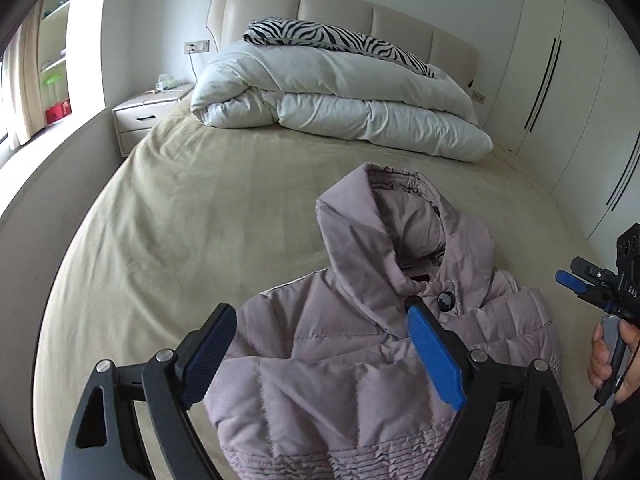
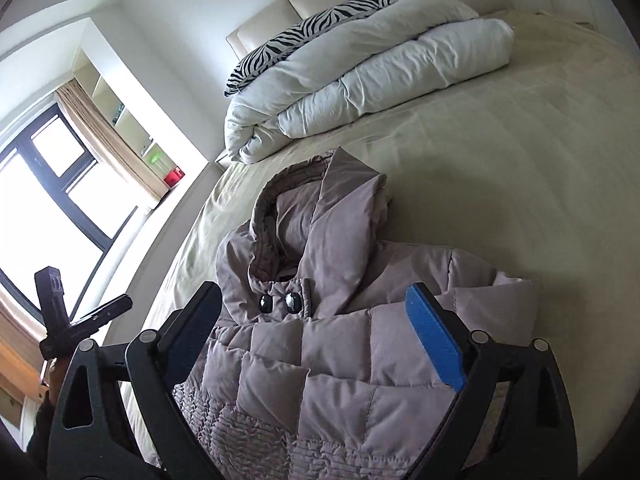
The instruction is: Fold large clothes
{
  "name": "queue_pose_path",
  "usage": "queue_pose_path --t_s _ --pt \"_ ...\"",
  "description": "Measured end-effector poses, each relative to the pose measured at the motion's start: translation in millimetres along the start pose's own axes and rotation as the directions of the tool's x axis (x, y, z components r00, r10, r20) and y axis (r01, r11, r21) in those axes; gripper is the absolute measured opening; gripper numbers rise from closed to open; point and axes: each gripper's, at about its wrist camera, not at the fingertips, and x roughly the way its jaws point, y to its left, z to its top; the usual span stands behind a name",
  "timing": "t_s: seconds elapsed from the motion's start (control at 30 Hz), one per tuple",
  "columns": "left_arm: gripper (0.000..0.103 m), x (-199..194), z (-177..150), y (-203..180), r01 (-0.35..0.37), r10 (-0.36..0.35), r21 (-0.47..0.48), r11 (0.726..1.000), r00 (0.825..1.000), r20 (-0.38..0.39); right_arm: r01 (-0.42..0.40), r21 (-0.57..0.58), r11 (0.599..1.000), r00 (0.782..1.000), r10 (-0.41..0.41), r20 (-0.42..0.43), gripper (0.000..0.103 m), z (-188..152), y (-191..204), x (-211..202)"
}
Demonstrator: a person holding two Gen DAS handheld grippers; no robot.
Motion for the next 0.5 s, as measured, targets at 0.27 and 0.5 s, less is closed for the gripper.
queue_pose_path --t_s 0.27,0.5 --pt "0.09 111.3 59.5 33.7 0.084 -0.117 -0.259 0.962 0.986 -0.115 -0.015 0.174 0.985 0.99 0.039 -0.135 0.094 64.5 -60.0 101.4" --pt "0.09 182.1 81.6 47.1 0.109 -0.204 -0.375 0.921 0.953 -0.224 -0.034 0.315 0.948 0.969 0.108 -0.222 0.094 106.3 -90.2 185.1"
